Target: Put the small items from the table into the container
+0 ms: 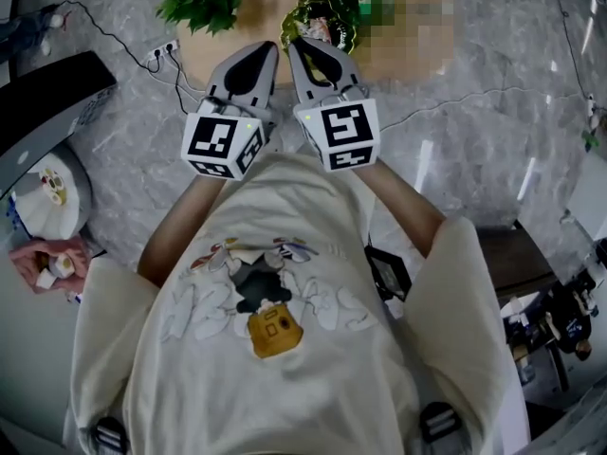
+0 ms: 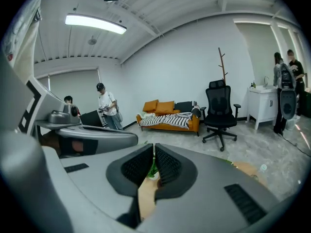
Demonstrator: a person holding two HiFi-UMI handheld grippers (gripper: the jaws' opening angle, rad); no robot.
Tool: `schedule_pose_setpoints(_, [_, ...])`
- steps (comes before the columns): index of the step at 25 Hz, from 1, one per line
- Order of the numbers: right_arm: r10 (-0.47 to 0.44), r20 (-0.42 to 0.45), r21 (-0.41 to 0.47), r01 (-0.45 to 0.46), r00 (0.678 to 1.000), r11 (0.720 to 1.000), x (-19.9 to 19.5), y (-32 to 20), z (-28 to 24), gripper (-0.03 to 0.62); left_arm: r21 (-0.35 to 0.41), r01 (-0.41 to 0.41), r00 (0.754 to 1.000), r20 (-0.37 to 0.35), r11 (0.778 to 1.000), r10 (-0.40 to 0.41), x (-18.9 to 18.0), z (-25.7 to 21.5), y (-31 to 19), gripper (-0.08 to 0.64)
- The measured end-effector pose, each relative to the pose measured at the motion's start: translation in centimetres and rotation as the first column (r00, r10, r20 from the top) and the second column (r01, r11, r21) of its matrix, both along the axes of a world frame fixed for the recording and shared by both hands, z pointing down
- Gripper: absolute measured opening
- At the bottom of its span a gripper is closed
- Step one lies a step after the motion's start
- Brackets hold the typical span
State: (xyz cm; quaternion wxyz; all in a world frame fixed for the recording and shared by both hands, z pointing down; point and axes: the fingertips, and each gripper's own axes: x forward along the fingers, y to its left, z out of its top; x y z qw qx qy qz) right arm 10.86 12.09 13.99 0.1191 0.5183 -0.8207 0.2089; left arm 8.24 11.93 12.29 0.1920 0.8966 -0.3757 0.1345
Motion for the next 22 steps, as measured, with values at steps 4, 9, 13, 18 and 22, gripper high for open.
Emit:
schedule_pose_setpoints(4, [-0.019,0.015,0.037,0.018,1.0,0.999,-0.9,1.3,-2.4,0.018,0.01,0.011,1.0,-0.005,1.0,-0.01,-0.6,-1.2,0.9,0.008])
schedule_pose_setpoints(9, [-0.02,0.032,0.066,0.018,0.999,0.998,0.7,2.8,-4.7,0.018,0.037,0.018,1.0,-0.023,0.999,-0.017,0.8,-3.0,1.7,0.008])
schedule_pose_setpoints(13, [-0.01,0.018,0.092,0.008,1.0,0.996,1.7,5.0,-6.0,0.018,0.061,0.002,0.999,-0.047,0.998,0.001,1.6,-4.4,3.5,0.008])
schedule_pose_setpoints(18, [0.007,0.009,0.12,-0.008,1.0,0.993,2.7,6.2,-7.0,0.015,0.005,-0.01,0.995,-0.097,1.0,0.011,2.8,-5.7,4.8,0.008])
schedule_pose_setpoints(22, [0.028,-0.002,0.121,-0.028,1.0,0.992,4.0,7.3,-6.9,0.015,0.036,-0.05,0.993,-0.107,0.998,0.053,4.2,-7.0,5.5,0.008])
